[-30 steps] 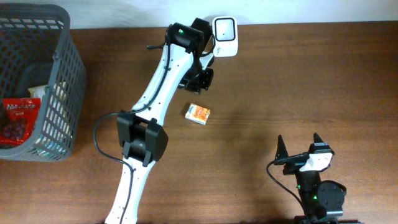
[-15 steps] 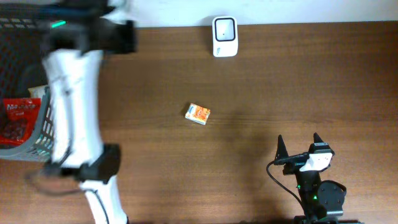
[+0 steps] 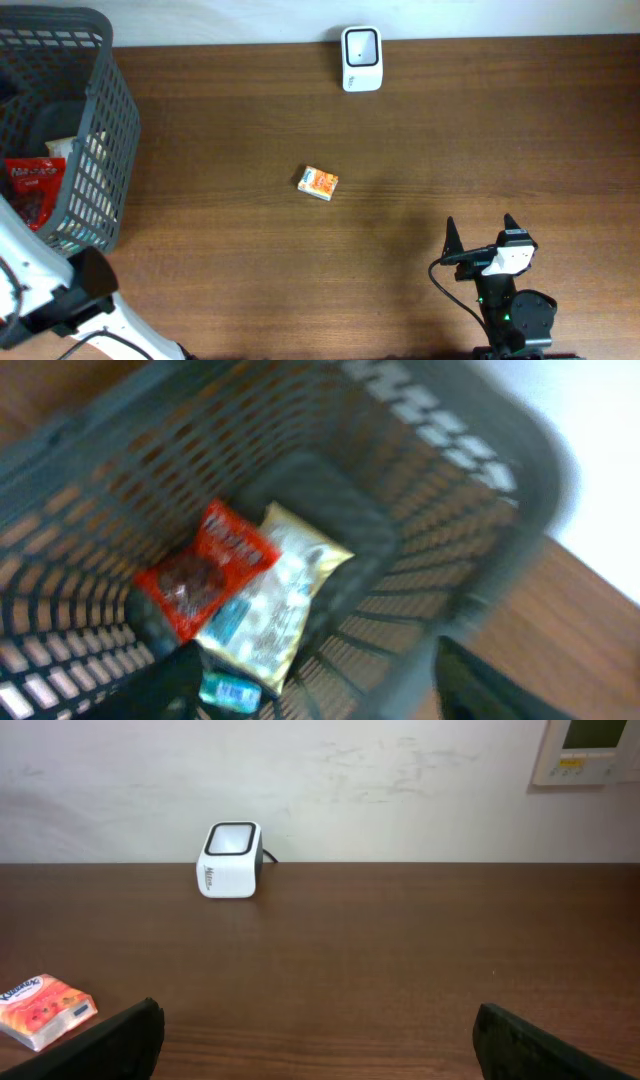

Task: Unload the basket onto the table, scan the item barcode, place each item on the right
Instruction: 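Open the left gripper and return it to the basket, then reach into the basket and grasp the white snack pouch with left gripper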

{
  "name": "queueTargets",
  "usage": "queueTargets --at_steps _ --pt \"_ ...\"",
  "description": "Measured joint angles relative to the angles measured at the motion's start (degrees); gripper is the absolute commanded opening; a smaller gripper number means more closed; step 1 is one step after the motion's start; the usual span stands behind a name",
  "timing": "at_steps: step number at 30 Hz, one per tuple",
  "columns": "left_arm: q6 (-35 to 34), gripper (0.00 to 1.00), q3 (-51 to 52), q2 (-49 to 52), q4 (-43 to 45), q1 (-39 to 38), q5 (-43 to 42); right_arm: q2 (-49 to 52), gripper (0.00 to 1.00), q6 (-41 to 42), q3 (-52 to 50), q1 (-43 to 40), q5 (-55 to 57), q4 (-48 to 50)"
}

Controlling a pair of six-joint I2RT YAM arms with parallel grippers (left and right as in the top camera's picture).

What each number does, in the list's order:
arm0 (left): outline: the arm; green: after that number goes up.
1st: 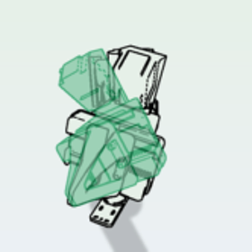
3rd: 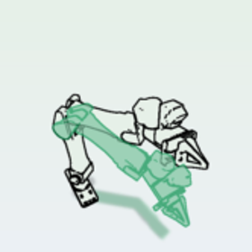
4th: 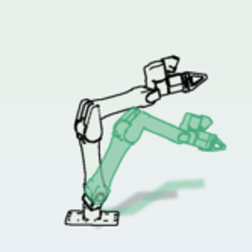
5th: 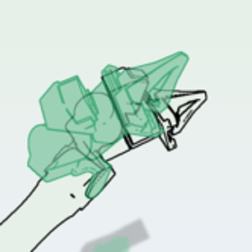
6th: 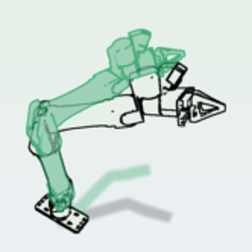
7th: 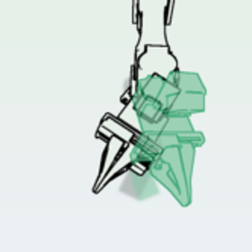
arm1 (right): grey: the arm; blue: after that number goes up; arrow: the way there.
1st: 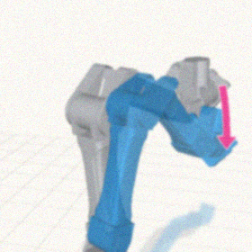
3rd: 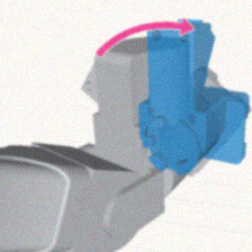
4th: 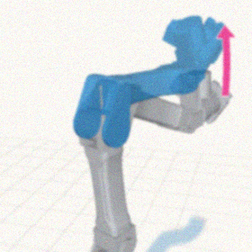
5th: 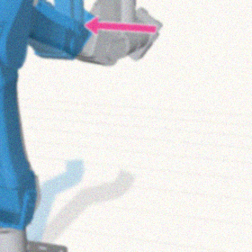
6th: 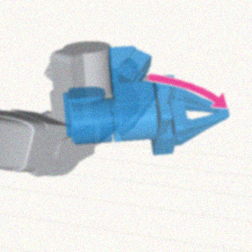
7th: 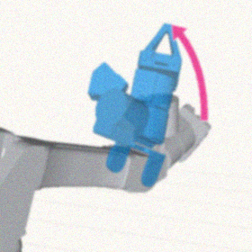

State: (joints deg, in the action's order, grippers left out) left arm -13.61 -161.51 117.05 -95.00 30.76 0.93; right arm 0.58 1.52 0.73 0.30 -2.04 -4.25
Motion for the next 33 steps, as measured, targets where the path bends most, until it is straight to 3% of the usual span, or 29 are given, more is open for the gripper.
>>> queueTargets --at_steps 4,13,33 --pt "-3.7 0.99 4.5 3.3 0.1 3.8 0.2 0.0 0.98 0.0 0.0 0.0 0.0 0.0" --pt "-8.0 0.99 16.0 10.5 3.6 4.6 0.2 0.0 0.98 0.0 0.0 0.0 0.0 0.0" --pt "-13.1 0.99 42.6 10.8 12.9 2.7 4.1 0.0 0.98 0.0 0.0 0.0 0.0 0.0"
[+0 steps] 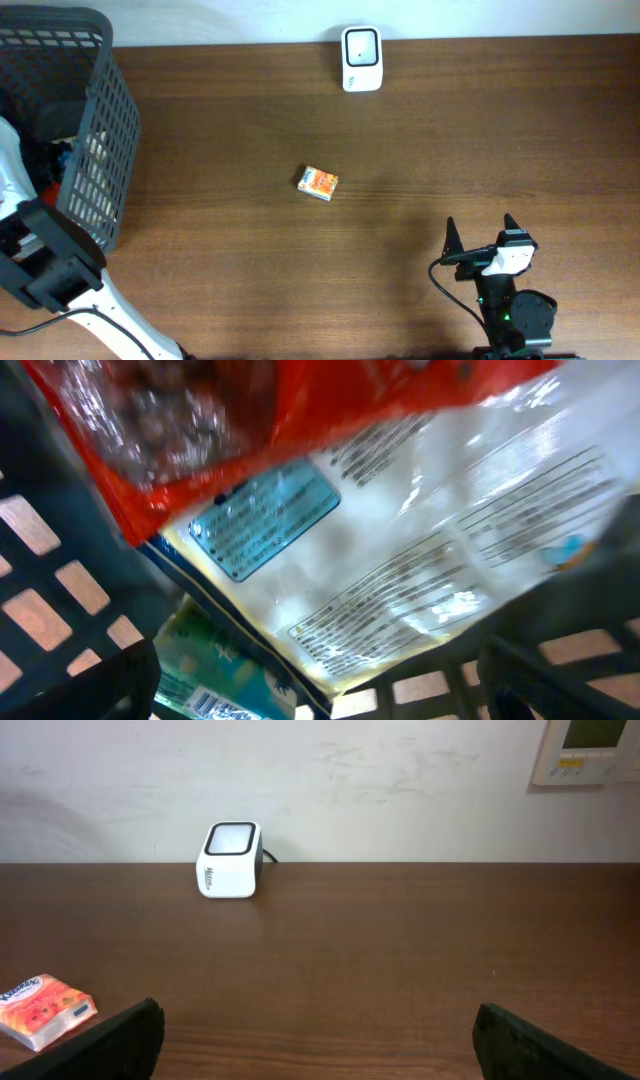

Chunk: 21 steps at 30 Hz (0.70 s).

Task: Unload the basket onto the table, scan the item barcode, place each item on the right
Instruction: 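Reach into the basket and grasp the white snack pouch with left gripper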

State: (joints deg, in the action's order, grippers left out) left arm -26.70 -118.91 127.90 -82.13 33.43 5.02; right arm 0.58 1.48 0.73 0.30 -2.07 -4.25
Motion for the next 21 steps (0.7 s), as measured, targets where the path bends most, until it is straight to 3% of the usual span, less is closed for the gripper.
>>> queueTargets --at_steps 21 --pt "-4.4 1.0 11.1 0.0 0.2 0.0 3.6 0.0 0.98 0.0 0.0 0.0 0.0 0.0"
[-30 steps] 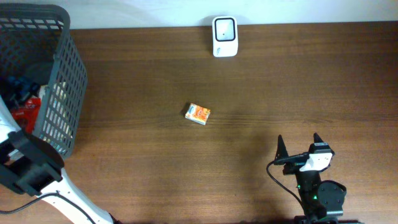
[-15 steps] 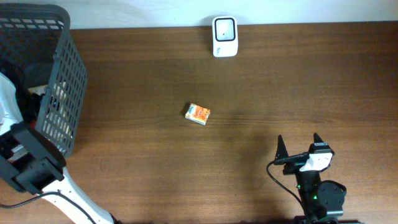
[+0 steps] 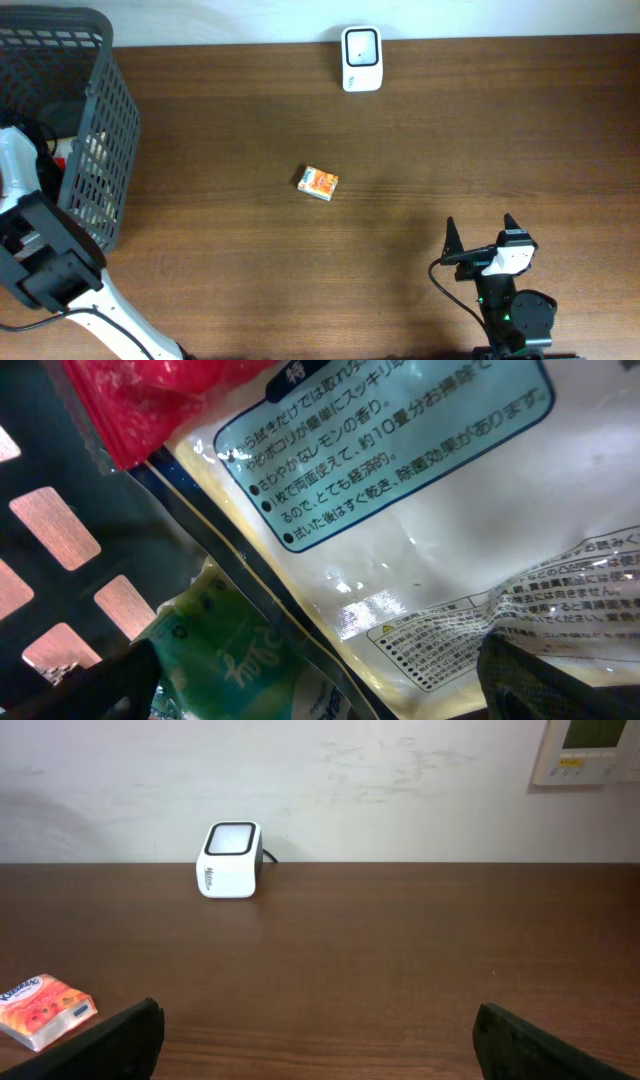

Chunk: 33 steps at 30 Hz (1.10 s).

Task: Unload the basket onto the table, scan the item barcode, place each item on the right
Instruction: 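Reach into the basket and grasp the white snack pouch with left gripper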

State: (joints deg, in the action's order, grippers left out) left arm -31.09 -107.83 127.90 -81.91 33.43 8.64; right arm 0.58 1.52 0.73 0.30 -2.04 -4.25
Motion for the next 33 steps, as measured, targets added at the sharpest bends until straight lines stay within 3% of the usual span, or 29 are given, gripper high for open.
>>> queueTargets --at_steps 4,13,15,17,21,22,28,33 --pt "-0.4 0.93 0.0 0.0 -0.7 0.0 0.0 0.0 0.98 0.0 0.0 0.0 0.0 0.0" --pt "-1.1 0.65 3.5 -0.4 -0.5 0.0 0.7 0.0 0.98 0.0 0.0 0.0 0.0 0.0" --pt "-1.2 0.5 4.8 -1.0 0.3 0.0 1.0 0.0 0.98 0.0 0.0 0.0 0.0 0.0" --pt "-1.0 0.22 6.4 -1.6 1.1 -0.1 1.9 0.0 0.98 0.0 0.0 0.0 0.0 0.0" --pt "-1.0 0.08 6.9 -2.0 1.5 0.0 4.0 0.0 0.98 0.0 0.0 0.0 0.0 0.0" --pt "-1.2 0.0 6.9 -2.1 1.6 0.0 4.2 0.0 0.98 0.0 0.0 0.0 0.0 0.0" --pt "-1.3 0.0 6.5 -2.1 0.5 0.0 4.6 0.0 0.98 0.0 0.0 0.0 0.0 0.0" --pt "-1.3 0.0 1.0 -1.0 -5.6 0.1 1.9 0.0 0.98 0.0 0.0 0.0 0.0 0.0"
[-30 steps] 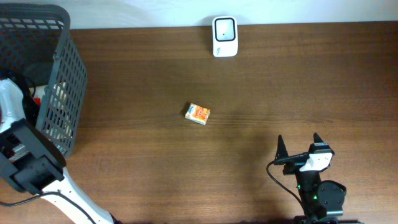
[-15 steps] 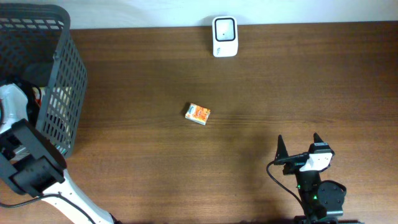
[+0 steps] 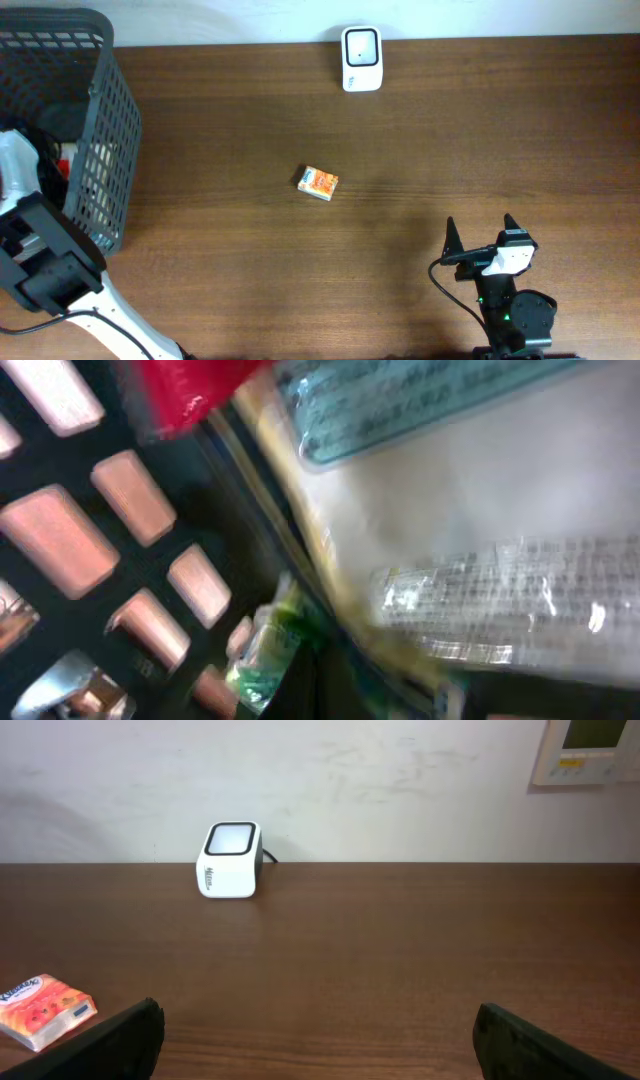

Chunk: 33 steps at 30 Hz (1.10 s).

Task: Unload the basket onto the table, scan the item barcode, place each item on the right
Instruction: 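Reach into the basket and grasp the white snack pouch with left gripper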

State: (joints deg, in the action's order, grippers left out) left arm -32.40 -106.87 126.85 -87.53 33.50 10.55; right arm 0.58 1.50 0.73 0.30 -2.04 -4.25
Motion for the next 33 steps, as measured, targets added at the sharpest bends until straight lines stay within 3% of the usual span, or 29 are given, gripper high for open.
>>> queueTargets --at_steps 8,9,10,12,13,14,21,33 --pt "4.5 0.0 -17.0 0.4 -4.3 0.0 -9.4 0.0 0.98 0.0 0.0 0.0 0.0 0.0" --pt "4.7 0.09 -18.1 0.4 -4.6 0.0 -9.8 0.0 0.98 0.0 0.0 0.0 0.0 0.0" --pt "5.0 0.31 -19.7 0.4 -4.8 0.0 -10.4 0.0 0.98 0.0 0.0 0.0 0.0 0.0" --pt "5.6 0.65 -20.8 0.4 -5.2 0.0 -10.8 0.0 0.98 0.0 0.0 0.0 0.0 0.0" --pt "5.6 0.95 -20.9 0.4 -6.0 0.0 -10.8 0.0 0.98 0.0 0.0 0.0 0.0 0.0" --pt "5.7 0.99 -20.7 0.4 -7.0 -0.1 -10.8 0.0 0.98 0.0 0.0 0.0 0.0 0.0" --pt "5.8 0.99 -14.1 0.4 -8.7 -0.5 -7.0 0.0 0.98 0.0 0.0 0.0 0.0 0.0" --pt "5.8 0.99 0.0 0.5 -3.1 -0.3 -3.8 0.0 0.98 0.0 0.0 0.0 0.0 0.0"
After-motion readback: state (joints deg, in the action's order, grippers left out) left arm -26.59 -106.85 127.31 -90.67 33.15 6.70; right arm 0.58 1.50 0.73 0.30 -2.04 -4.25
